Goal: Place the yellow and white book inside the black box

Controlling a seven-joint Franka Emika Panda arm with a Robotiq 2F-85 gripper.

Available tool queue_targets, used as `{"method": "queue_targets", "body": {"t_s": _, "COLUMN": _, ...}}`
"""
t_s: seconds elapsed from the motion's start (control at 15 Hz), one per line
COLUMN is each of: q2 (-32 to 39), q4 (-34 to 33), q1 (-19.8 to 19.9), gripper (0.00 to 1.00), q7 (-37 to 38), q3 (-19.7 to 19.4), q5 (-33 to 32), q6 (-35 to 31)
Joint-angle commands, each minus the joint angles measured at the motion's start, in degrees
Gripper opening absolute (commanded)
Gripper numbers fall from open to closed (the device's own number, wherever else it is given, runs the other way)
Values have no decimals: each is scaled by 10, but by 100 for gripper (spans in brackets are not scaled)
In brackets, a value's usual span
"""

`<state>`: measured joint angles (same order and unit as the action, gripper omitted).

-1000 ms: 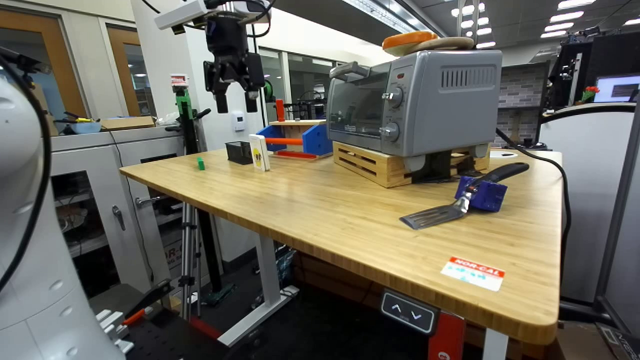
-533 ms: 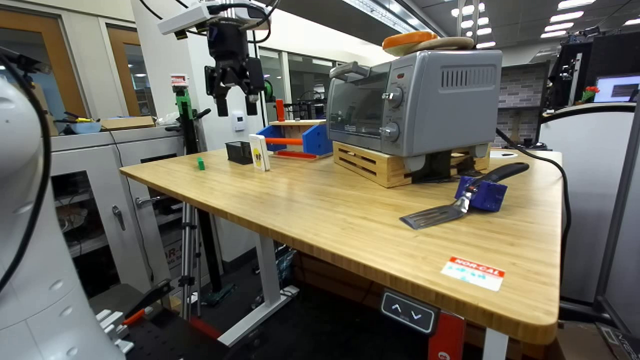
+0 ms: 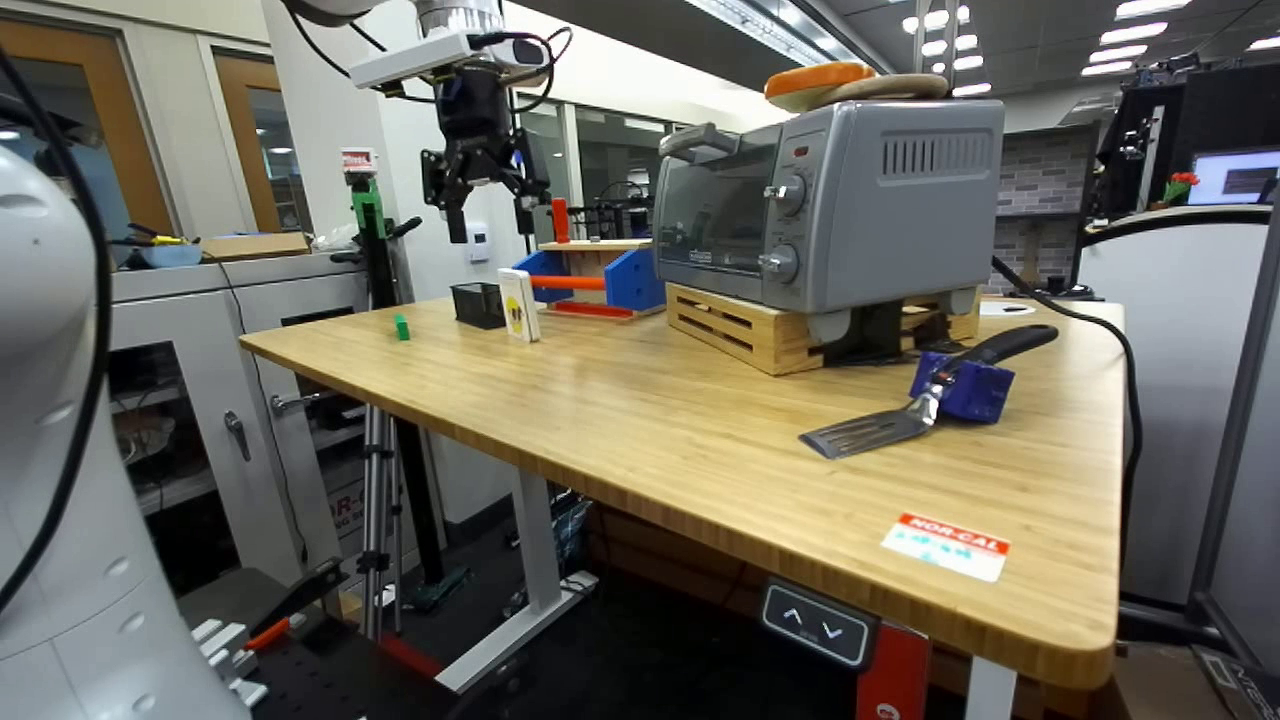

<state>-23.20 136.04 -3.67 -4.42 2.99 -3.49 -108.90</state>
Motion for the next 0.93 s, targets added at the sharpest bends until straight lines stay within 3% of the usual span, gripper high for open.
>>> {"method": "queue_targets", "body": {"t_s": 0.0, "q2": 39, "q4": -41, "q1": -12, "gripper": 100, "q7": -52, "q3": -1, "q5": -12, "q6": 7}}
{"method": "queue_targets", "body": {"t_s": 0.67, "q2": 59, "q4": -102, "q1": -61, "gripper": 100, "q7": -244, "q3": -15, "q5": 78, "q6": 15}}
{"method": "queue_targets", "body": {"t_s": 0.87, "q2": 79, "q4": -114, "q1": -62, "gripper": 100, "q7": -262, "q3": -10, "q5": 81, "q6": 17}}
